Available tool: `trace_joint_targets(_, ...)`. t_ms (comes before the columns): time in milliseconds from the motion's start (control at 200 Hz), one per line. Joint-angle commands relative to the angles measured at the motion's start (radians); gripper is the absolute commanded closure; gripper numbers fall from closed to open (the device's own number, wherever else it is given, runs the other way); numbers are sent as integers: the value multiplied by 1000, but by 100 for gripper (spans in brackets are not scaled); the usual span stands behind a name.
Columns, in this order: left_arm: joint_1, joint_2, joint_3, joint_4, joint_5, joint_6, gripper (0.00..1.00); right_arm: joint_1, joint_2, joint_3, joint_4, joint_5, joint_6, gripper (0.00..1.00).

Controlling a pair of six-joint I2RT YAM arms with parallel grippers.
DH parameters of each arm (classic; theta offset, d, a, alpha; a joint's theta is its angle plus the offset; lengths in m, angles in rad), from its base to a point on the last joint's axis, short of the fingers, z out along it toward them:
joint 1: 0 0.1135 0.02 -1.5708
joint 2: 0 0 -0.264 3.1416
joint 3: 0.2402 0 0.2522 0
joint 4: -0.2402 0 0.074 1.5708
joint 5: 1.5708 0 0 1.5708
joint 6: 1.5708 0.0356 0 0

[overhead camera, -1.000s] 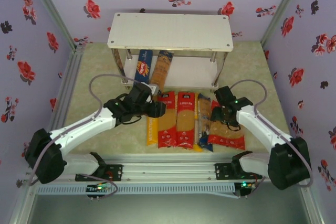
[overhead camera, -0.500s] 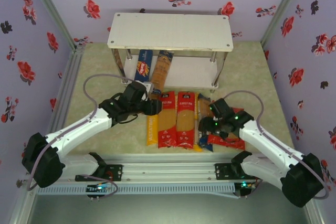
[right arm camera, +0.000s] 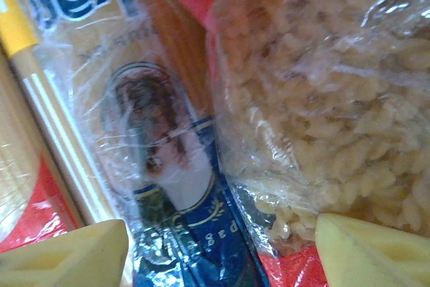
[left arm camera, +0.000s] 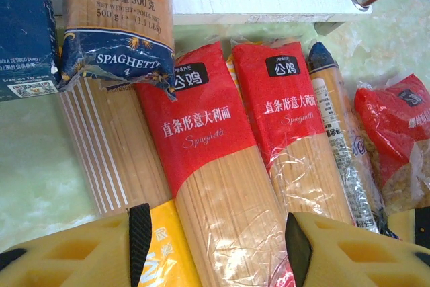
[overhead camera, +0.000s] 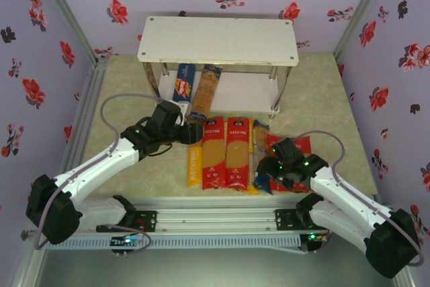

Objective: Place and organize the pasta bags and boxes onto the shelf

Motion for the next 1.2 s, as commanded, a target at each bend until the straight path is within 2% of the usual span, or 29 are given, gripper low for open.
trace_joint_targets(0,16,-15,-22,-13,23,26,42,-41,32,-23,-32,67,14,23)
trace_joint_targets(100,26,-19,-31,-16,28,27,41,-91,69,-19,24,58,0,23)
trace_joint_targets(290,50,-48,-51,-35,32,33,41,-171,121,16,19,108,-50,21)
trace_joint_targets(555,102,-97,-70,-68,38,46,39,-246,107,50,-2,108,-125,18)
trace_joint_targets(695,129,-107,-72,-80,52,64,37,-244,35,62,59,-55,-224,22)
trace_joint_targets(805,152,-108,-75,-85,65,77,34,-239,-17,79,8,-147,-273,22)
trace_joint_targets(950,192,-118,-102,-66,88,62,27,-213,-37,80,-65,-164,-282,22)
trace_joint_targets(1195,295,-148,-137,-43,187,29,22,-100,18,44,8,-146,-229,21)
